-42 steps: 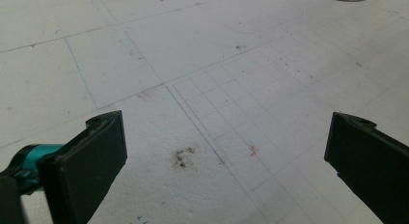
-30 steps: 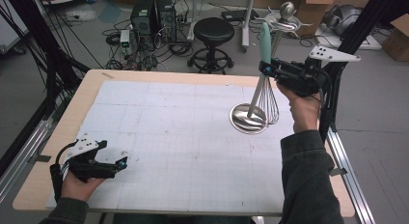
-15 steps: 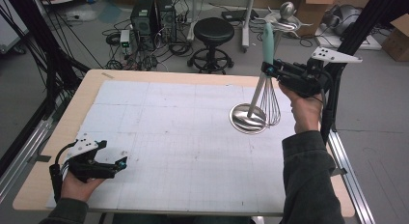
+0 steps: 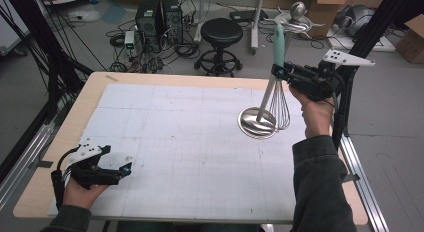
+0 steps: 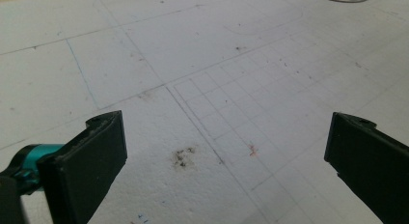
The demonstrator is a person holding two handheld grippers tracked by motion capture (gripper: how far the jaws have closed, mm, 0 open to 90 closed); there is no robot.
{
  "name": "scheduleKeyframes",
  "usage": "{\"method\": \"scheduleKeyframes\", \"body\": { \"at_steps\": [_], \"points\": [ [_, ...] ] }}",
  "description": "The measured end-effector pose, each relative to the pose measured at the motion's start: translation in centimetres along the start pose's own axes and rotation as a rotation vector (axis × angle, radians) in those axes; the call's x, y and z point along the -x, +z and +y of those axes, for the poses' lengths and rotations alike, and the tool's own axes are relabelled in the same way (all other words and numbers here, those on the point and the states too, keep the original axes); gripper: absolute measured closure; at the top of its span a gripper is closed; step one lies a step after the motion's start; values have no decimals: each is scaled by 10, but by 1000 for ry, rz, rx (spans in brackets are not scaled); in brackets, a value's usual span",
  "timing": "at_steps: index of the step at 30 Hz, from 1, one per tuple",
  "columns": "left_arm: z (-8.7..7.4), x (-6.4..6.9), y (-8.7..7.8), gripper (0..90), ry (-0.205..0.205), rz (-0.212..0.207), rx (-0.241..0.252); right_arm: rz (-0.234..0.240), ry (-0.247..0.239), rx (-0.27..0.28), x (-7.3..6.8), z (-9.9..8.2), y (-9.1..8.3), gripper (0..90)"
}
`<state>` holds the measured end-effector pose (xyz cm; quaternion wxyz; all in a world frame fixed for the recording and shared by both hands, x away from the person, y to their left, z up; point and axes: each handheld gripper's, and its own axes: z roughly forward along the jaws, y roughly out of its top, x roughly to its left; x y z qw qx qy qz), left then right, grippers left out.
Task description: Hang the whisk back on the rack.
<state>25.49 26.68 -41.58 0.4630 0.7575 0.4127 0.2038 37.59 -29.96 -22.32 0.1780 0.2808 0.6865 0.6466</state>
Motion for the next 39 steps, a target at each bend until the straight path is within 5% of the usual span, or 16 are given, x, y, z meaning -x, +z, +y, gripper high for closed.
{"method": "scheduleKeyframes", "body": {
  "at_steps": [39],
  "points": [
    [-1, 0, -1, 17, 0, 2, 0, -34, 86, 51, 5, -6, 5, 650]
  ]
}}
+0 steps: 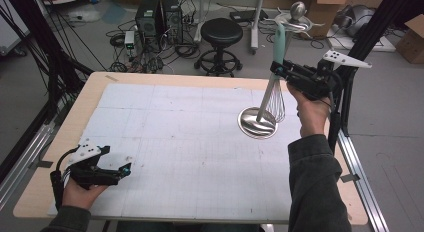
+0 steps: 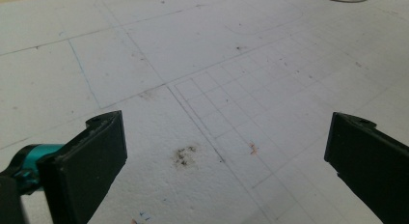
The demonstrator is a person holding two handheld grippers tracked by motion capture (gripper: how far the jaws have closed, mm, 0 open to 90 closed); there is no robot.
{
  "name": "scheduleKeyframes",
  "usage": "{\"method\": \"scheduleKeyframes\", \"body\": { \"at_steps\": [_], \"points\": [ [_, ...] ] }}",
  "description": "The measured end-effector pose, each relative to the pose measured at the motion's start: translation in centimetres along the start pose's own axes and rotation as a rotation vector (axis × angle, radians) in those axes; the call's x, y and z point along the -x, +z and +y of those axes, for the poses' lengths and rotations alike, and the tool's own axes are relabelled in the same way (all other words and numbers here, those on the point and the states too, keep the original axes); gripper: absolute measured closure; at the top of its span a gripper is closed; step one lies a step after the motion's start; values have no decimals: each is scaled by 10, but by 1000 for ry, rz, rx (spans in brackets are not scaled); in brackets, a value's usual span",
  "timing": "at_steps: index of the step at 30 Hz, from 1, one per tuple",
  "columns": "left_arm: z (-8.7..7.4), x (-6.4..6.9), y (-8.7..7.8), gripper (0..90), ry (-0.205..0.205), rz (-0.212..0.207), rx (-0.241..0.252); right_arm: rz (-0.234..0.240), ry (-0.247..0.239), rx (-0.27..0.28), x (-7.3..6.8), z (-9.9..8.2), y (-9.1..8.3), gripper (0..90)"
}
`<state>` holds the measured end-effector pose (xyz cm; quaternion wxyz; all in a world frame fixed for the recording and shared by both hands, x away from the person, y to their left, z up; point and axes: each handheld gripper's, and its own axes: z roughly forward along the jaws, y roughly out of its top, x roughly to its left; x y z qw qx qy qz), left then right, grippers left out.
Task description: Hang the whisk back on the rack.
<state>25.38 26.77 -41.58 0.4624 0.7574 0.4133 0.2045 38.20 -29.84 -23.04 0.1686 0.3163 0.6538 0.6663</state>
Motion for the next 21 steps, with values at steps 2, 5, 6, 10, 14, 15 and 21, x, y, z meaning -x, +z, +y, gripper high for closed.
{"method": "scheduleKeyframes", "body": {
  "at_steps": [2, 5, 6, 10, 14, 15, 21],
  "points": [
    [0, 0, 0, 17, 2, -2, 2, 0, 21, 8, 2, -1, -1, 658],
    [0, 0, 0, 17, 3, -1, 1, -13, 16, 6, 2, 0, -2, 658],
    [0, 0, 0, 17, 3, -1, 1, -17, 14, 3, 2, 0, -2, 658],
    [0, 1, 0, 17, 2, 0, 2, -31, 7, -11, 2, -1, -2, 645],
    [0, 1, 0, 17, 7, -2, 0, -41, -2, -10, 1, -1, -3, 625],
    [0, 1, 0, 17, 5, -1, 2, -45, -8, -8, 1, 0, -4, 618],
    [0, 2, 0, 17, 4, -1, 1, -64, -25, -22, -1, 1, -8, 579]
  ]
}}
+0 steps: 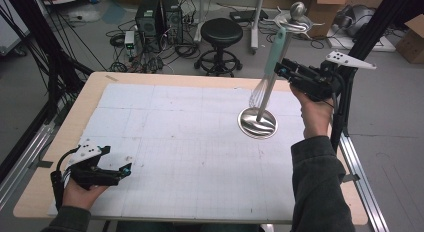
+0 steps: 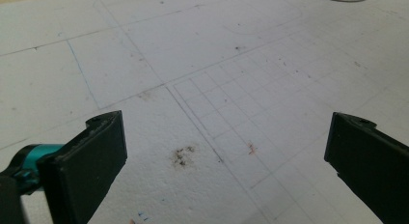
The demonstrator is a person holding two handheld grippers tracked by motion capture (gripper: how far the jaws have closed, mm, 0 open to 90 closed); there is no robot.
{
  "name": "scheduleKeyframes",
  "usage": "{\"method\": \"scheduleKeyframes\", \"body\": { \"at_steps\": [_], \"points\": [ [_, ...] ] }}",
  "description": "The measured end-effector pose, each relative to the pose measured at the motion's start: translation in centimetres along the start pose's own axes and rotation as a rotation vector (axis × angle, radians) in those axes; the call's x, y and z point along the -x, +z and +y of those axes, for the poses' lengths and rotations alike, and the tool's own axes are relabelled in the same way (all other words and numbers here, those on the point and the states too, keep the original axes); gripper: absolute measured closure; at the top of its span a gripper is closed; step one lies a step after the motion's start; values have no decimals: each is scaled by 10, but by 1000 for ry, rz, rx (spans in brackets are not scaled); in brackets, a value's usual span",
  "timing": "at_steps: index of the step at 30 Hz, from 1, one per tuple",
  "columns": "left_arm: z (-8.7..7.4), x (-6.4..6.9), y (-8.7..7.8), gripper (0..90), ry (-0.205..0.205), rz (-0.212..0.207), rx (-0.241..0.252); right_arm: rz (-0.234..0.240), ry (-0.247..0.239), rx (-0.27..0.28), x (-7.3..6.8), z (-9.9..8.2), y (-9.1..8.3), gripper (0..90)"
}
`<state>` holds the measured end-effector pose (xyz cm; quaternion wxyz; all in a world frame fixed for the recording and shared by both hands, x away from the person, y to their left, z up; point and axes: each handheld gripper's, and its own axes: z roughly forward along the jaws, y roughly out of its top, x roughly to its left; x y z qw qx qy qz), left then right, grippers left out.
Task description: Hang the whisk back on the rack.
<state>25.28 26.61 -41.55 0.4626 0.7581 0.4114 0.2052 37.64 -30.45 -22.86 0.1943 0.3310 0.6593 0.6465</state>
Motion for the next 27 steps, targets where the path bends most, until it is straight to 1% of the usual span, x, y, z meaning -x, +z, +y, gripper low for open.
{"method": "scheduleKeyframes", "body": {
  "at_steps": [3, 9, 10, 13, 16, 18, 27],
  "points": [
    [0, 0, 0, 17, -1, 1, 1, -5, -9, -13, -2, 0, -1, 553],
    [0, 0, -1, 17, 1, 3, -3, -16, -20, -46, -6, -2, -4, 457],
    [0, 1, -1, 17, -5, 2, -1, -18, -20, -51, -7, -3, -4, 432],
    [0, 1, -1, 17, -2, 4, -2, -24, -24, -72, -9, -6, -6, 393],
    [1, 1, -1, 17, -4, 5, 2, -25, -31, -75, -11, -8, -8, 355],
    [1, 2, 0, 17, -4, 3, -1, -29, -27, -79, -13, -9, -9, 324],
    [2, 3, 1, 17, -8, 7, -3, -21, -30, -90, -19, -15, -10, 219]
  ]
}}
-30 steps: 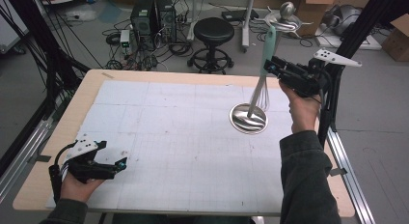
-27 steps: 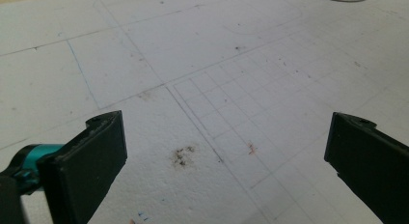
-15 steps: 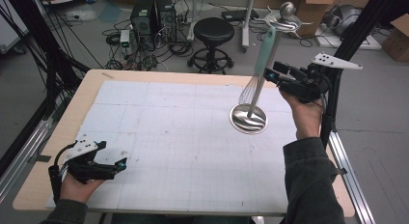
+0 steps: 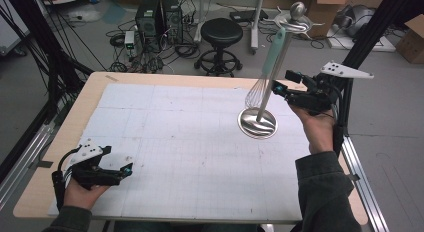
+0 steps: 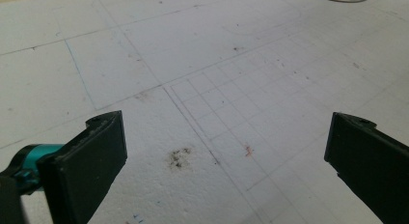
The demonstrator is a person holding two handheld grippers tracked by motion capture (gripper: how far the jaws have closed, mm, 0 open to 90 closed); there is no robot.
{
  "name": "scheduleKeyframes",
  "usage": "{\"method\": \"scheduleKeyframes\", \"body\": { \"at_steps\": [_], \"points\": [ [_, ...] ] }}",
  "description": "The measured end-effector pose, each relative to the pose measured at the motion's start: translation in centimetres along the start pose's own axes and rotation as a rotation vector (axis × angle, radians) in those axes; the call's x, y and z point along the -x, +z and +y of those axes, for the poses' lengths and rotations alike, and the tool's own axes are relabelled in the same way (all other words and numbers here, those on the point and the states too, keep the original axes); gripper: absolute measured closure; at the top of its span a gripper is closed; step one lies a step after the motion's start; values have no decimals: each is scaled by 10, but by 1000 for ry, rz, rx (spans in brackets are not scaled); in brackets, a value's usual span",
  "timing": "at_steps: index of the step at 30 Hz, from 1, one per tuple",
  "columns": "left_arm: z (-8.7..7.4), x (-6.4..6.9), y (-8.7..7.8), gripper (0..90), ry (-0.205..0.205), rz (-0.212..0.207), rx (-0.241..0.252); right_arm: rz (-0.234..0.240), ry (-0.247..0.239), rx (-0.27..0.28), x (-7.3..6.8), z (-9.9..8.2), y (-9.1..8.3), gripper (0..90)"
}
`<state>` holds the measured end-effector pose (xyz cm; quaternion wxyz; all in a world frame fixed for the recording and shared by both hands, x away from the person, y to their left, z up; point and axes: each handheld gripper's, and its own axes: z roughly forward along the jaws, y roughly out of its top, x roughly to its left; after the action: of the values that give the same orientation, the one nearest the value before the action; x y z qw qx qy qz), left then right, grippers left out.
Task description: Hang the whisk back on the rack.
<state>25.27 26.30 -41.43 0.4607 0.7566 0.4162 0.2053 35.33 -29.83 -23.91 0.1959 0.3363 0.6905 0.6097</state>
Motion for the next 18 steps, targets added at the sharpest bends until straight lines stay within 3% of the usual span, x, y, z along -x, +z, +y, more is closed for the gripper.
{"method": "scheduleKeyframes", "body": {
  "at_steps": [18],
  "points": [
    [1, 2, 5, 17, 13, -27, -8, 2, 18, -39, -9, -33, -1, 168]
  ]
}}
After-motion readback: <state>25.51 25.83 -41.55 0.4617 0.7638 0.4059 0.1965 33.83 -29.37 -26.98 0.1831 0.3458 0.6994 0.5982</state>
